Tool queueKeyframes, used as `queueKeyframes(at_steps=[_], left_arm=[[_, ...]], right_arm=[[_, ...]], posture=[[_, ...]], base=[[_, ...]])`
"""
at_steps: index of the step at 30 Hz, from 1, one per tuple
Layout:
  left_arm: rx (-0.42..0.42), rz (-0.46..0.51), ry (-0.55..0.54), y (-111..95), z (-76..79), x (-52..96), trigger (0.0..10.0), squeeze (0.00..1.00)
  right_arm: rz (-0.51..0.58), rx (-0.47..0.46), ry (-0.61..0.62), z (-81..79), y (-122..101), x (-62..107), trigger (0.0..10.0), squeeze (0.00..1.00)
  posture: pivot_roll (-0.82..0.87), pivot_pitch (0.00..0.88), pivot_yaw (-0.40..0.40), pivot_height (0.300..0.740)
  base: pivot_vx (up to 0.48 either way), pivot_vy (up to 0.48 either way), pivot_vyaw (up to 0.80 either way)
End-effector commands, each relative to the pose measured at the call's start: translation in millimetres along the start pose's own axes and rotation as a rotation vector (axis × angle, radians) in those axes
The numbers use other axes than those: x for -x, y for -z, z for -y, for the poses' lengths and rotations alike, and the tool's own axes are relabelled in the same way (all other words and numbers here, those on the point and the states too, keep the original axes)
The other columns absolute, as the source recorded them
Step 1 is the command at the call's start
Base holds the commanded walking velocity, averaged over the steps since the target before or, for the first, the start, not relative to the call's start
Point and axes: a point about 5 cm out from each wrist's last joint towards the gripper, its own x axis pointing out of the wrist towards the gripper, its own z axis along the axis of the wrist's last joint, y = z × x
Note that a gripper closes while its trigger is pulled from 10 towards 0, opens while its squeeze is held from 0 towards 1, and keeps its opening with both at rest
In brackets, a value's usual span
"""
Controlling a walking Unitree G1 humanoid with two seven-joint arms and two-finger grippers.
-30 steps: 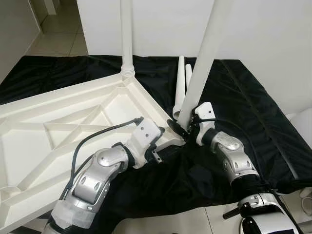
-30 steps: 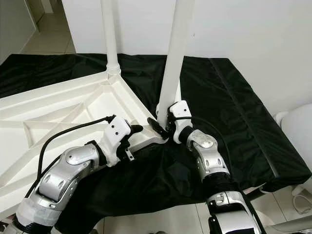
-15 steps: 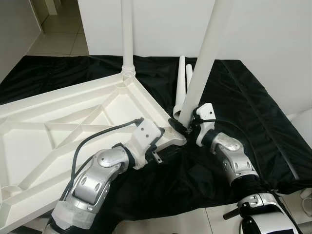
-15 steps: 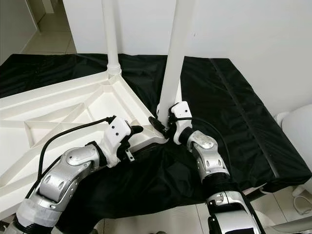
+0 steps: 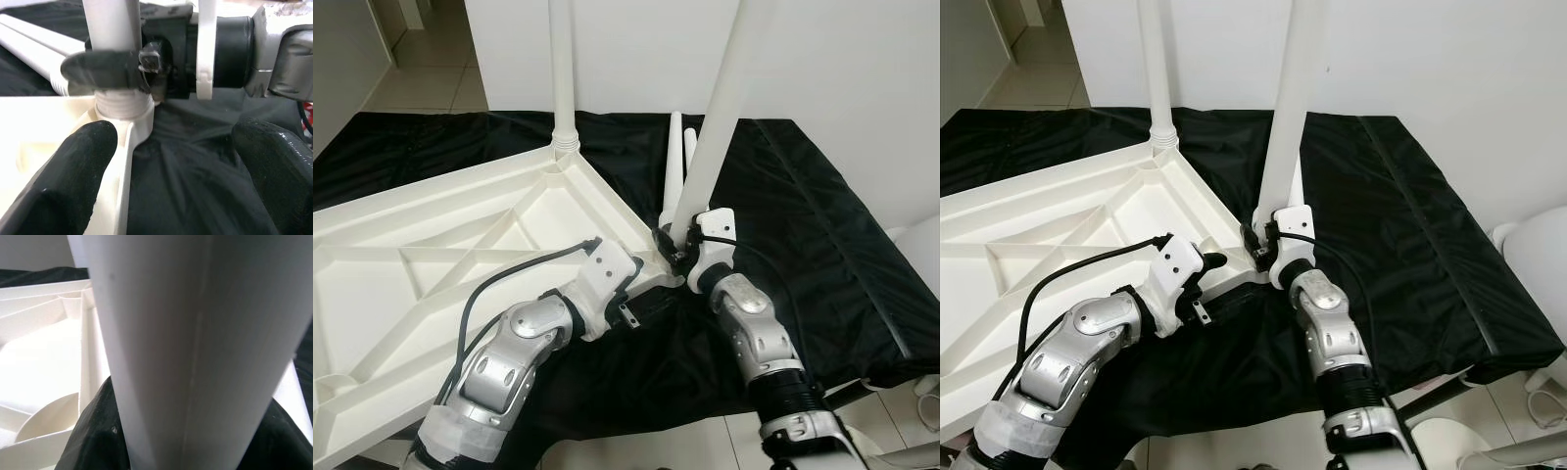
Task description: Building children table
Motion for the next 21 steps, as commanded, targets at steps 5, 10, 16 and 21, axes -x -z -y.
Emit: queueKeyframes(at_steps=[5, 10, 16, 21], left_arm=[[-0.02, -0.007, -0.112, -1, -19.7, 4.3, 10.0, 0.0], [-0.029, -0.006, -0.122, -3, -24.0, 6.8, 10.0, 0.0], [-0.034, -0.006, -0.116, -2, -23.7, 6.0, 10.0, 0.0], [-0.037, -0.003, -0.111, -2, -23.4, 5.0, 10.0, 0.0]], right_arm=[[-0.023, -0.073, 0.28, -1.0, 6, 12.7, 10.0, 0.0], [-0.025, -0.127, 0.304, -20.3, 4, 15.9, 10.0, 0.0], [0.001, -0.113, 0.248, -27.8, -2, 16.0, 10.0, 0.0], [0.01, -0.109, 0.247, -25.6, -4, 16.7, 10.0, 1.0]], posture=[[0.04, 0.061, -0.063, 0.74], [0.04, 0.056, -0.062, 0.74], [0.04, 0.047, -0.061, 0.74], [0.04, 0.045, -0.063, 0.74]], base=[[0.0, 0.0, 0.0], [0.0, 0.0, 0.0], [0.0, 0.0, 0.0], [0.0, 0.0, 0.0]])
